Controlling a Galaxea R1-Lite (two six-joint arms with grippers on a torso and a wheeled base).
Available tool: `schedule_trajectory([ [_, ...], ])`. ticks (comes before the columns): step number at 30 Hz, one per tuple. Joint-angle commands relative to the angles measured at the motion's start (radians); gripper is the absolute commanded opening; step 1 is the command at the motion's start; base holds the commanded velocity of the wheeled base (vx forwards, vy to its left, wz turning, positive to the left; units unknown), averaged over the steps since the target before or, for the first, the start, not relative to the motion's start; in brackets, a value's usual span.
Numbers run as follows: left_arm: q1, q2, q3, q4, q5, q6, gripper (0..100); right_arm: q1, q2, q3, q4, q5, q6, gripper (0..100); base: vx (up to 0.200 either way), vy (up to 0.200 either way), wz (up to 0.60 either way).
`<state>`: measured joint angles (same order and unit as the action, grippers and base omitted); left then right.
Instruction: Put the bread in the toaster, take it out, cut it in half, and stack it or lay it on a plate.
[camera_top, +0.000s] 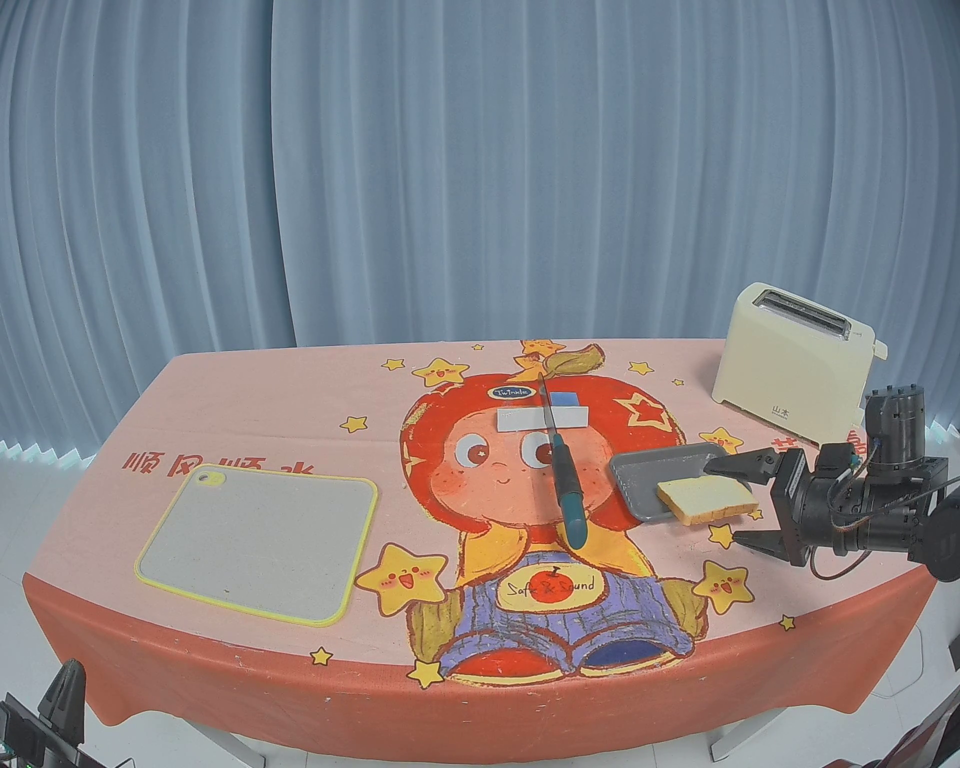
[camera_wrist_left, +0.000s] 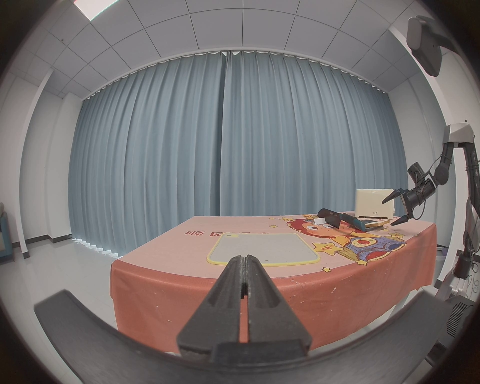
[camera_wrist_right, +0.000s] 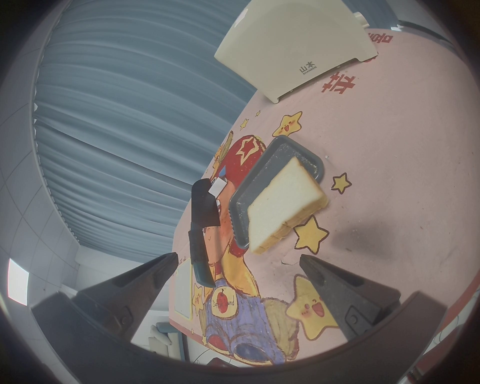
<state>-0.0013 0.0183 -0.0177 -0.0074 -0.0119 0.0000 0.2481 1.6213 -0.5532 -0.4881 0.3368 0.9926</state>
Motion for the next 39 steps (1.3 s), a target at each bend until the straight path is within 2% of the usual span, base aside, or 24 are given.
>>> schedule_trajectory([
  [1, 0.000, 0.002, 0.018, 0.000, 0.000, 0.000, 0, -0.003, 0.026, -0.005, -0.001, 0.001, 0.001, 100, 0.000, 0.000, 0.00],
  [3, 0.000, 0.002, 0.018, 0.000, 0.000, 0.000, 0, -0.012, 0.028, -0.013, 0.000, 0.016, 0.009, 100, 0.000, 0.000, 0.00],
  [5, 0.000, 0.002, 0.018, 0.000, 0.000, 0.000, 0, -0.033, 0.031, -0.027, 0.000, 0.042, 0.044, 100, 0.000, 0.000, 0.00],
  [8, 0.000, 0.002, 0.018, 0.000, 0.000, 0.000, 0, -0.041, 0.048, -0.042, 0.000, 0.056, 0.075, 100, 0.000, 0.000, 0.00],
  [20, 0.000, 0.002, 0.018, 0.000, 0.000, 0.000, 0, -0.101, 0.121, -0.068, -0.014, 0.079, 0.080, 100, 0.000, 0.000, 0.00],
  [27, 0.000, 0.002, 0.018, 0.000, 0.000, 0.000, 0, -0.125, 0.154, -0.088, -0.026, 0.077, 0.081, 100, 0.000, 0.000, 0.00],
  [39, 0.000, 0.002, 0.018, 0.000, 0.000, 0.000, 0, -0.135, 0.170, -0.102, -0.027, 0.079, 0.083, 100, 0.000, 0.000, 0.00],
])
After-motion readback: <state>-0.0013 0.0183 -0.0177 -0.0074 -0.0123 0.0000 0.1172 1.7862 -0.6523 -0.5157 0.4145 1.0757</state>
